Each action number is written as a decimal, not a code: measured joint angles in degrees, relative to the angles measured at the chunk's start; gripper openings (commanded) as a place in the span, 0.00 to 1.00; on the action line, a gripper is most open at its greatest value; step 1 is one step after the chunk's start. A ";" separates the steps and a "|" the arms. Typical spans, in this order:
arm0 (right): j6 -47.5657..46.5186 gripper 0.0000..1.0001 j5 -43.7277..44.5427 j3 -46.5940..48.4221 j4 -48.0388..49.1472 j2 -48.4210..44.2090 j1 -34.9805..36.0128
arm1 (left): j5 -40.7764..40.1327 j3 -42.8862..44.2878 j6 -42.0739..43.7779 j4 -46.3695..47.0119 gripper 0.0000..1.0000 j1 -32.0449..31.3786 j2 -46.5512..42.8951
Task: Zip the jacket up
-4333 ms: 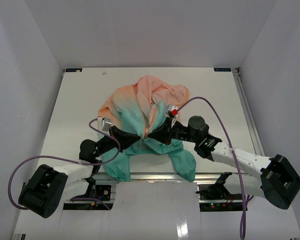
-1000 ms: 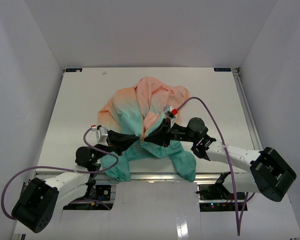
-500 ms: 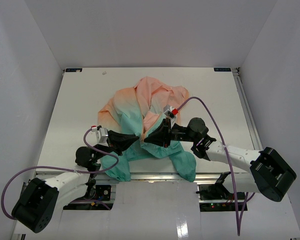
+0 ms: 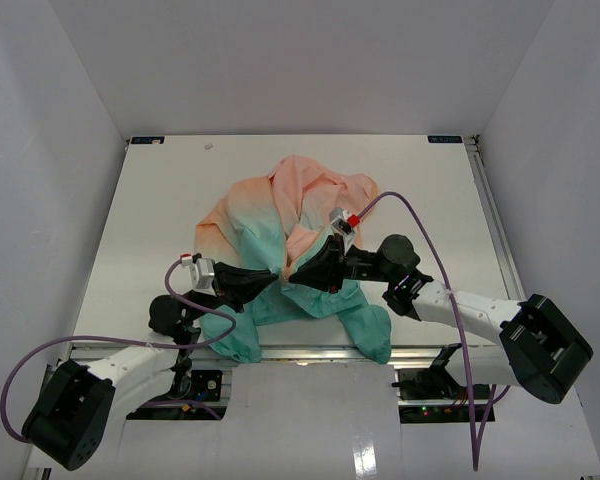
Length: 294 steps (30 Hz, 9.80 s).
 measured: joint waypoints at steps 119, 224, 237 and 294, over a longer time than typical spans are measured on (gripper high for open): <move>2.24 0.08 -10.12 8.22 -18.22 0.38 -9.56 | 13.94 6.00 -2.18 2.91 0.00 0.00 13.94; -60.01 0.10 75.78 3.43 -27.72 -5.57 37.71 | 4.85 9.49 -4.03 -31.52 0.00 -0.39 3.36; -58.40 0.27 76.72 3.43 -28.08 -6.03 37.69 | 4.96 9.49 -4.03 -31.52 0.00 -0.39 3.36; -57.72 0.14 74.90 1.90 -28.09 -6.51 36.04 | 5.12 9.49 -3.63 -31.51 0.00 -0.63 3.24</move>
